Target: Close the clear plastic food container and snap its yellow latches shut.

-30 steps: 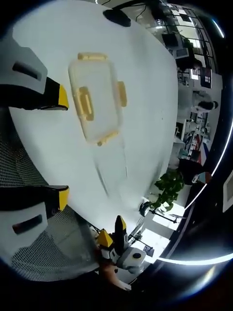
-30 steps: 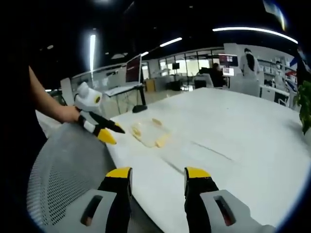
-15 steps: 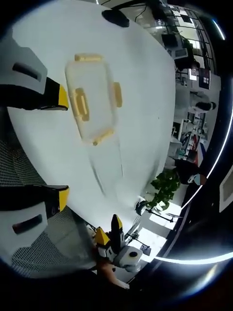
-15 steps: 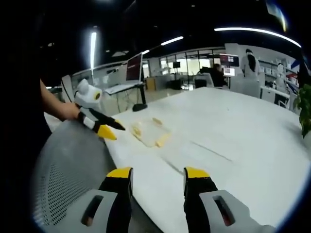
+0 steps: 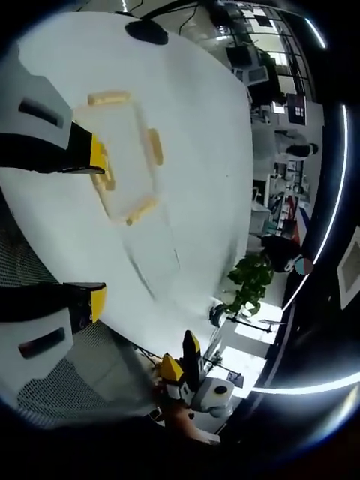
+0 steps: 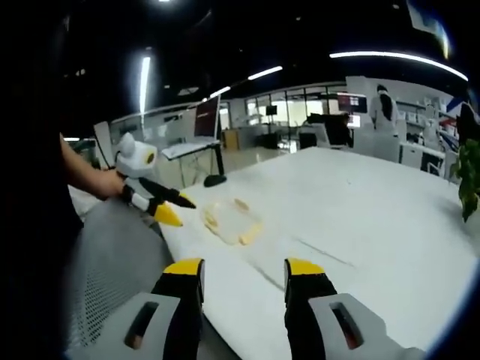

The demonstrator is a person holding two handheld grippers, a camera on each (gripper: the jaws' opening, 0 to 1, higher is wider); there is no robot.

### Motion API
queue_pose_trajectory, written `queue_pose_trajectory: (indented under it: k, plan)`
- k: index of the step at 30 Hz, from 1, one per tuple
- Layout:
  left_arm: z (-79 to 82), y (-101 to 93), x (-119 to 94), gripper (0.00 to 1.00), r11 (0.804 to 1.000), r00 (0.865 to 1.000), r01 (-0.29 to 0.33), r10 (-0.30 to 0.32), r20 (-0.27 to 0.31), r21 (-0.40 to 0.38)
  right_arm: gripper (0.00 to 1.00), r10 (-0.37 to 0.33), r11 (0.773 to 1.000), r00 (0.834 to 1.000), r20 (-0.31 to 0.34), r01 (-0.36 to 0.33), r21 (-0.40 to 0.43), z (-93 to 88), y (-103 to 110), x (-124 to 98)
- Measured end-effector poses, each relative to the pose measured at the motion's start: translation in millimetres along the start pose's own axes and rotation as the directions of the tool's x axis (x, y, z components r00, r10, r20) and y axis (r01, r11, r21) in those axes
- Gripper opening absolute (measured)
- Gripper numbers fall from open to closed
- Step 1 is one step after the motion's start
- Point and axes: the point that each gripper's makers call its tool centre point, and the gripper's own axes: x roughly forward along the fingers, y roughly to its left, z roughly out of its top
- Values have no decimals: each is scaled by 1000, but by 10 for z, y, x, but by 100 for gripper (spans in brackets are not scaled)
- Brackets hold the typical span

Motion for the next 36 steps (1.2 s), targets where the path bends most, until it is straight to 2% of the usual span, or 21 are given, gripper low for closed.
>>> queue_pose_trajectory:
  k: [3, 18, 36]
  plan:
    - [78, 11, 24, 58, 1000, 1000, 10, -10, 19, -5, 42, 0, 1000, 1000, 7, 0, 11, 24, 9, 21]
    - [205, 11, -19, 60, 999, 997, 46, -46, 59, -6, 44, -36, 998, 997, 64, 33, 44, 284, -15, 143]
    - [256, 119, -37, 58, 998, 997, 60, -60, 57, -5, 44, -8, 999, 997, 72, 6, 38, 403, 77, 417]
